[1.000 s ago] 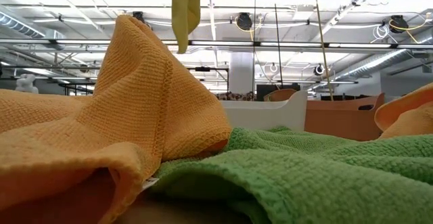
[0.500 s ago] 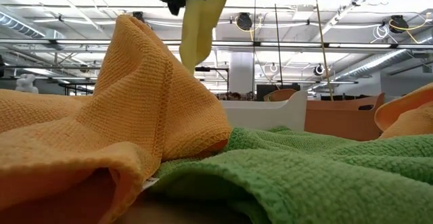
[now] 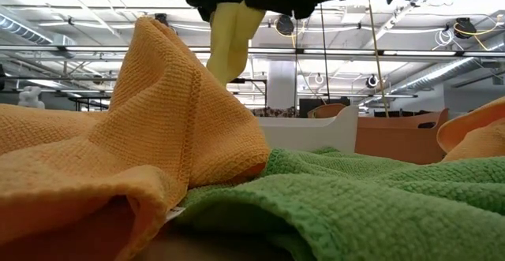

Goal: Sort microfiber towel by color & place in baskets
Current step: Put the right yellow microfiber cloth into the orange bin

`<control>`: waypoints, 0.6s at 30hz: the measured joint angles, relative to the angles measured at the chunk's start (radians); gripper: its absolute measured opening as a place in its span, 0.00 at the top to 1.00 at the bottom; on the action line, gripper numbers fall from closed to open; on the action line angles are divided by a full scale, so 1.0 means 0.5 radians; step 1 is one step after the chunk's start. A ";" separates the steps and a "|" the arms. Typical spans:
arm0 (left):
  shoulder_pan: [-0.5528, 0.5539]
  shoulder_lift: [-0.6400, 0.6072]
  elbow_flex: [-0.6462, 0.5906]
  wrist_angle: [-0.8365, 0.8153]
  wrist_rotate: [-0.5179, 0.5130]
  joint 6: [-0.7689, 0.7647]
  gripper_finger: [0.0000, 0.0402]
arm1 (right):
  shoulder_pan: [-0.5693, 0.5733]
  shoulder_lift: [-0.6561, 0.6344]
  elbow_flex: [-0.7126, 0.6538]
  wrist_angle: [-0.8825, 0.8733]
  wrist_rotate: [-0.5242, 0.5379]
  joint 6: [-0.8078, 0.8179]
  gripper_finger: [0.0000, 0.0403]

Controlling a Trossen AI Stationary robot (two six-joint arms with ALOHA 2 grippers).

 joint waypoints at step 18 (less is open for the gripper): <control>-0.042 -0.109 -0.001 -0.294 -0.157 -0.046 0.40 | -0.061 0.016 0.000 -0.202 -0.083 0.392 0.97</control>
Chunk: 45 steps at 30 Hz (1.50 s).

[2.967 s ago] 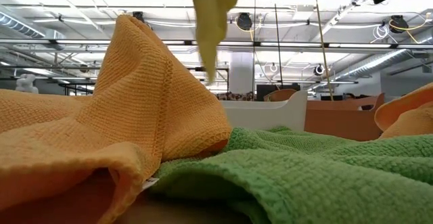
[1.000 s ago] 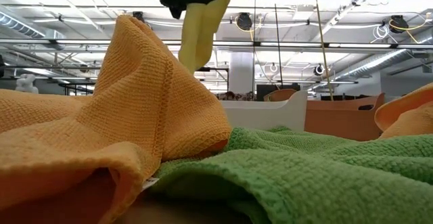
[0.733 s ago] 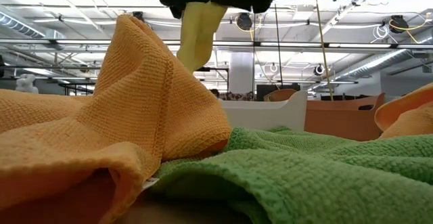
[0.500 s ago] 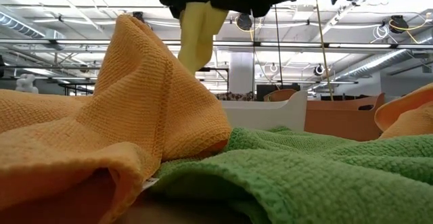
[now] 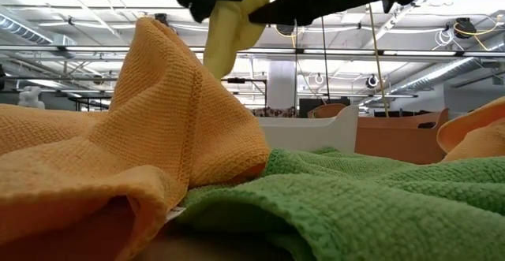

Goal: Sort microfiber towel by color & place in baskets
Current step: Put the right yellow microfiber cloth into the orange bin

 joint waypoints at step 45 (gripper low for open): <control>-0.061 -0.566 -0.350 -0.796 -0.522 -0.267 0.33 | -0.021 -0.928 0.001 -0.890 0.694 0.094 0.99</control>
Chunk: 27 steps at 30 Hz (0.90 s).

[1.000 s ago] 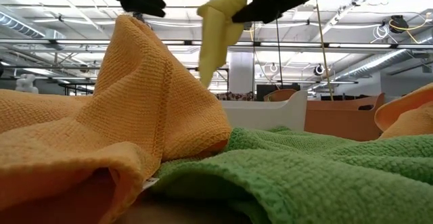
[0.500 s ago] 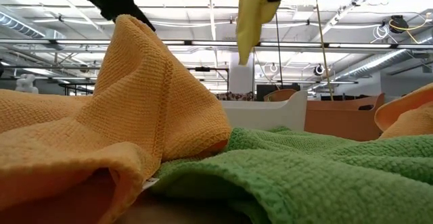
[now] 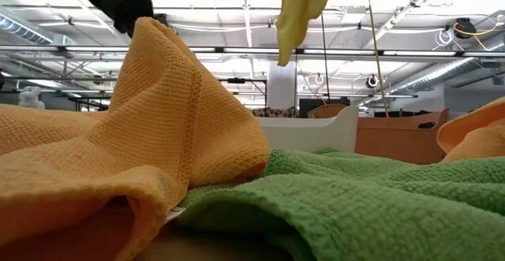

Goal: Sort microfiber towel by color & place in baskets
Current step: Put the right yellow microfiber cloth into the orange bin

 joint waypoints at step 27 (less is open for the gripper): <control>0.000 0.001 -0.022 0.035 0.001 -0.051 0.33 | -0.440 0.074 0.000 -1.159 0.456 0.858 0.99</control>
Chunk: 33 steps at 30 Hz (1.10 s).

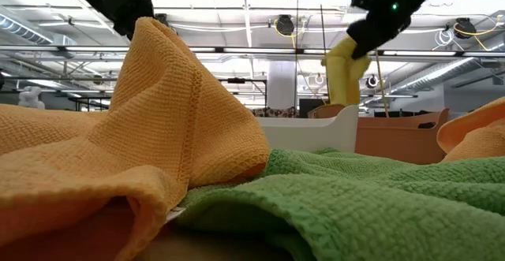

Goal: Sort microfiber towel by color & place in baskets
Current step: Put the right yellow microfiber cloth into the orange bin

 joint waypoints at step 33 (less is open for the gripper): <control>-0.029 0.001 -0.249 0.250 0.069 -0.037 0.33 | -0.535 0.643 -0.003 -0.072 -1.156 0.234 0.66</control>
